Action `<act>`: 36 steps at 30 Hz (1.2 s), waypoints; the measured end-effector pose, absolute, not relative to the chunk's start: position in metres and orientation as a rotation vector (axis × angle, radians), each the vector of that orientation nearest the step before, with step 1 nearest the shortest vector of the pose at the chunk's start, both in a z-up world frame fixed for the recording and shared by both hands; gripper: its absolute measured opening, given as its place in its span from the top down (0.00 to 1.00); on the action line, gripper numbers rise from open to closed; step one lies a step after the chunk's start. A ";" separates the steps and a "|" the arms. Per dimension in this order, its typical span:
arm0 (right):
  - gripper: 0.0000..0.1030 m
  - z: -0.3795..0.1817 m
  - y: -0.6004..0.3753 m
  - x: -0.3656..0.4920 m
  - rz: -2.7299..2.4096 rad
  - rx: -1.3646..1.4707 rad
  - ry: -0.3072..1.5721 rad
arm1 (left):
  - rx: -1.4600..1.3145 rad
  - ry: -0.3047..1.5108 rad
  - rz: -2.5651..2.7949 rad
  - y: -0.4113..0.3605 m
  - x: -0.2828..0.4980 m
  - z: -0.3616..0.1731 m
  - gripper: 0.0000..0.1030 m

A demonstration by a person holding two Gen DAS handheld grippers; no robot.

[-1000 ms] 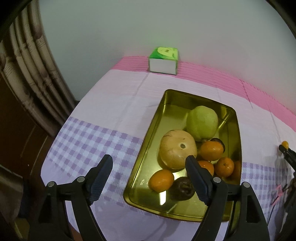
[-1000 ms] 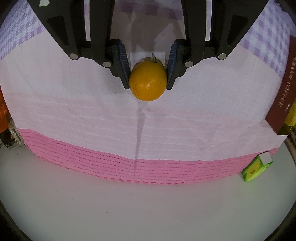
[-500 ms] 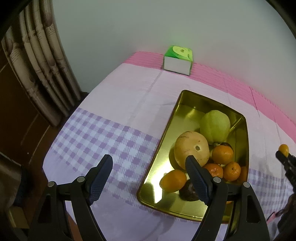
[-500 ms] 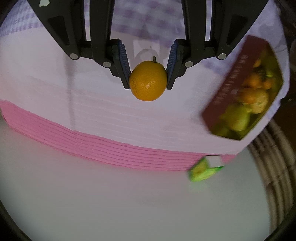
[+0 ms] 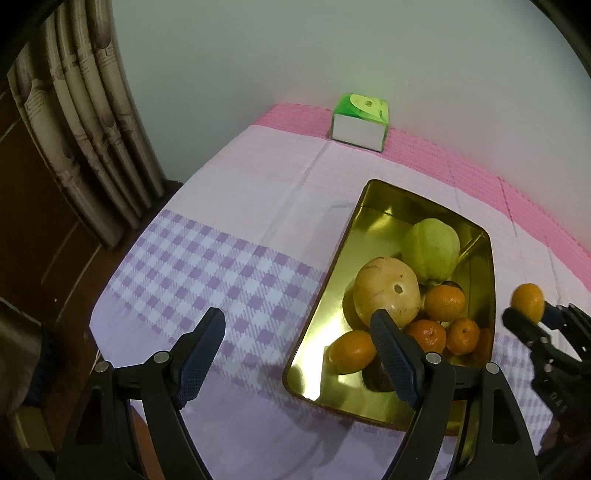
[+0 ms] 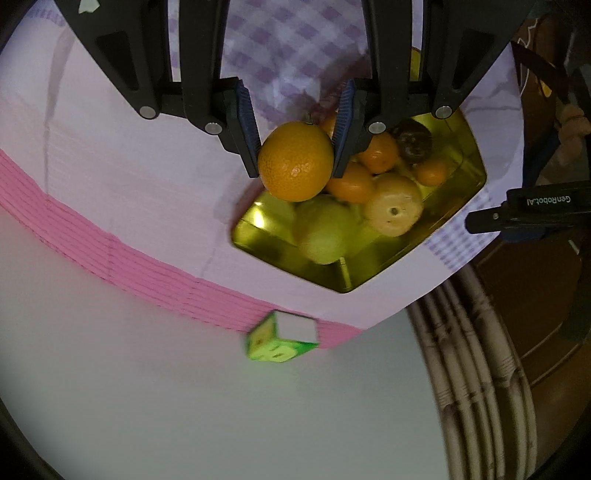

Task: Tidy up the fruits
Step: 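Carry the yellow orange into the tin and open the right gripper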

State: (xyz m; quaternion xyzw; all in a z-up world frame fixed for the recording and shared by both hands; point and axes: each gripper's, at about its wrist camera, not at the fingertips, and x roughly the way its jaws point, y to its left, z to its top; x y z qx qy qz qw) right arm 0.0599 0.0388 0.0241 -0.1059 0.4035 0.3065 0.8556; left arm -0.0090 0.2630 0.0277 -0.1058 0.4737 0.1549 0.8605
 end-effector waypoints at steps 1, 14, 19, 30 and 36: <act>0.66 0.022 0.043 0.059 0.652 -0.229 0.853 | -0.223 0.995 0.327 0.263 -0.010 0.028 0.22; 0.66 0.002 0.082 0.064 0.687 -0.297 0.888 | -0.201 0.996 0.346 0.263 -0.021 0.027 0.21; 0.66 -0.006 0.087 0.069 0.672 -0.311 0.900 | -0.201 0.996 0.342 0.262 -0.023 0.028 0.21; 0.66 -0.020 0.094 0.078 0.639 -0.331 0.923 | -0.174 1.005 0.335 0.256 -0.021 0.025 0.21; 0.66 -0.024 0.099 0.076 0.633 -0.343 0.924 | -0.149 0.997 0.326 0.250 -0.023 0.027 0.21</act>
